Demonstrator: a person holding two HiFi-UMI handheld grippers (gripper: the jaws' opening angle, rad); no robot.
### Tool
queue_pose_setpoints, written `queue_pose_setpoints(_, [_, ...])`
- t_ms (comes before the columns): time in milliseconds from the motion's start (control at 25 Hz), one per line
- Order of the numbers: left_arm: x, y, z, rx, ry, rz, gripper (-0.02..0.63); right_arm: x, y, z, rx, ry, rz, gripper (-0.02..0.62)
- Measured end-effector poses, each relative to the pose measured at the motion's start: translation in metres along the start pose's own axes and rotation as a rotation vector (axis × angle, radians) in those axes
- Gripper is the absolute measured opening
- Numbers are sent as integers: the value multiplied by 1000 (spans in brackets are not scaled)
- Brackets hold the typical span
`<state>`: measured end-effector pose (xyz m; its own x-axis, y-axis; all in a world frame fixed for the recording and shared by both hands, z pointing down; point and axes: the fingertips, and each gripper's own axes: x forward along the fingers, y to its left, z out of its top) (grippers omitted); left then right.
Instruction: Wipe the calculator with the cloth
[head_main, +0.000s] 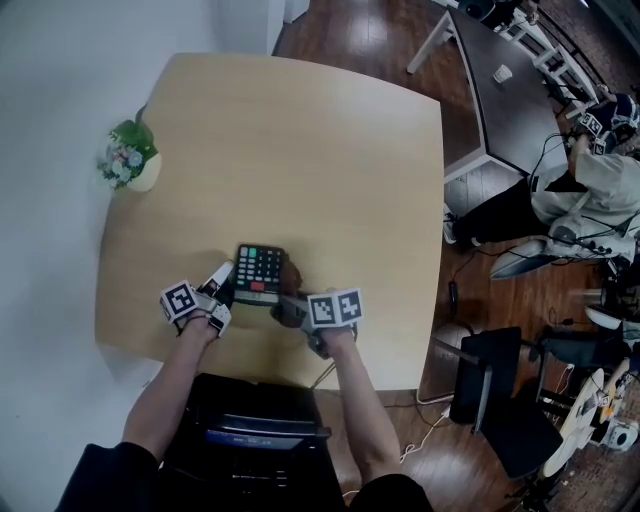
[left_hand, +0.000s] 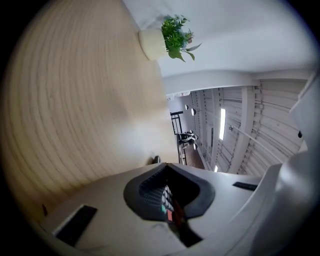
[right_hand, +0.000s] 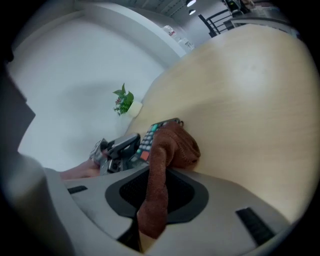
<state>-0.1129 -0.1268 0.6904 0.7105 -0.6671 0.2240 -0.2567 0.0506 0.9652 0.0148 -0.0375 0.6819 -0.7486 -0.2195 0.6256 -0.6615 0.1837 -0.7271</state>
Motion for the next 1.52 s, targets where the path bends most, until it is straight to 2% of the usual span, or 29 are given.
queue_pose_setpoints(80, [0,3,-1,7,12,21,-5,-11,9,-31,-10,45,23,86])
queue_pose_setpoints(160, [1,5,0,10,21,22,-5,-21,8,-35,-26,30,6,84])
queue_pose_setpoints(240, [3,5,3,13,24,5,-5,-26,0,-9,-43,-55,-37,84])
queue_pose_setpoints(400, [1,6,-2,22,39,2,-5,-21,-29,71,-54,-239,-140,85])
queue_pose_setpoints(480, [1,4,-8,13,39,2,-5,-10,-40,96,-26,-259,-158,86])
queue_pose_setpoints(560, [1,3,-10,5,37,5,-5,6,-45,101,1,-206,-150,86])
queue_pose_setpoints(680, [1,4,-11,10,38,26,-5,8,-38,84,68,-151,-96,84])
queue_pose_setpoints(840, [0,4,-9,-4,32,31,-5,-2,-11,36,136,-131,15,84])
queue_pose_setpoints(1000, [-1,4,-8,0,25,47,-5,-13,12,-4,234,-204,79,85])
queue_pose_setpoints(1200, [2,3,-11,8,35,53,-5,-20,23,-43,329,-275,68,86])
queue_pose_setpoints(1400, [1,0,-15,11,47,37,-5,-11,61,-91,278,-180,101,84])
queue_pose_setpoints(1520, [-16,-6,-17,49,80,18,-5,-42,44,-75,207,-258,-22,84])
